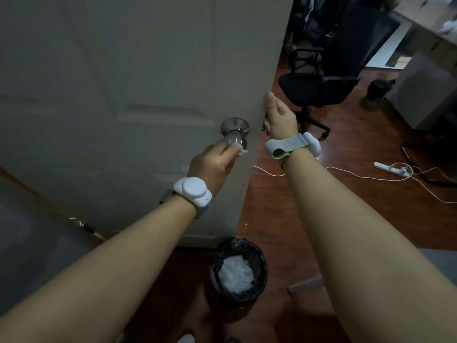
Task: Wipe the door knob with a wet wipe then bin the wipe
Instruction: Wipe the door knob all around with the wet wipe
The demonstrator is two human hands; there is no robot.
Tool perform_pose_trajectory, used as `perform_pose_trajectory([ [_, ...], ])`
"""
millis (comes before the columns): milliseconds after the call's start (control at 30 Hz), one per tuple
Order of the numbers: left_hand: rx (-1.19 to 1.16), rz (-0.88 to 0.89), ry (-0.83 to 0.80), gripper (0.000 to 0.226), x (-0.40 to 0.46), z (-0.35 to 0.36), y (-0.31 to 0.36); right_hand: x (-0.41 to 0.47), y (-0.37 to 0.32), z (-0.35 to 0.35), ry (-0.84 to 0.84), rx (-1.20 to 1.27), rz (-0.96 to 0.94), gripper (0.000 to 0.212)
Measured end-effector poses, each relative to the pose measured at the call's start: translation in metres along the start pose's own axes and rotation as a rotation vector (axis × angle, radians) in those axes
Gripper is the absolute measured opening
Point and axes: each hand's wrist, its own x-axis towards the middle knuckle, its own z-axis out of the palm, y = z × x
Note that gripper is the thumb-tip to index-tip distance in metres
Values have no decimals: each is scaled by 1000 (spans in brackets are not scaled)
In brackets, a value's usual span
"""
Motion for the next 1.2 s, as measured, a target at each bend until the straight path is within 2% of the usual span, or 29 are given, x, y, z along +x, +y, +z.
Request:
perform_pose_trajectory([
  [100,93,106,-122,16,6,-6,-3,0,0,0,-10,24,3,41],
  [233,177,190,-170,14,12,-7,-4,-1,0,0,-6,48,-7,38],
  [333,73,97,-168,18,9,-8,-7,-2,0,-1,20,19,-2,40],
  [467,-49,-4,-40,14,0,0,-2,-2,0,0,24,13,4,40],
  [600,-194,-252,87,12,-5,13,5,-1,1,0,-13,12,21,41],
  [700,-392,-554,185,13,-7,19,20,-1,1,1,-1,7,6,41],
  [833,-497,-950,340,18,0,24,40,1,3,1,42,-4,-5,40],
  [967,-695,-1256,272,23,-4,28,43,1,4,1,51,-20,-7,39],
  [1033,-1000,-1423,261,25,-1,30,45,2,4,0,50,-27,-12,39],
  [1100,-1398,-1562,175,35,-2,32,45,3,5,-1,44,-38,-9,40],
  [1133,-1526,-1551,97,36,-3,30,41,3,5,-1,38,-41,-4,40],
  [1200,-1620,-1523,99,35,-2,31,49,5,5,-1,22,-40,-4,40],
])
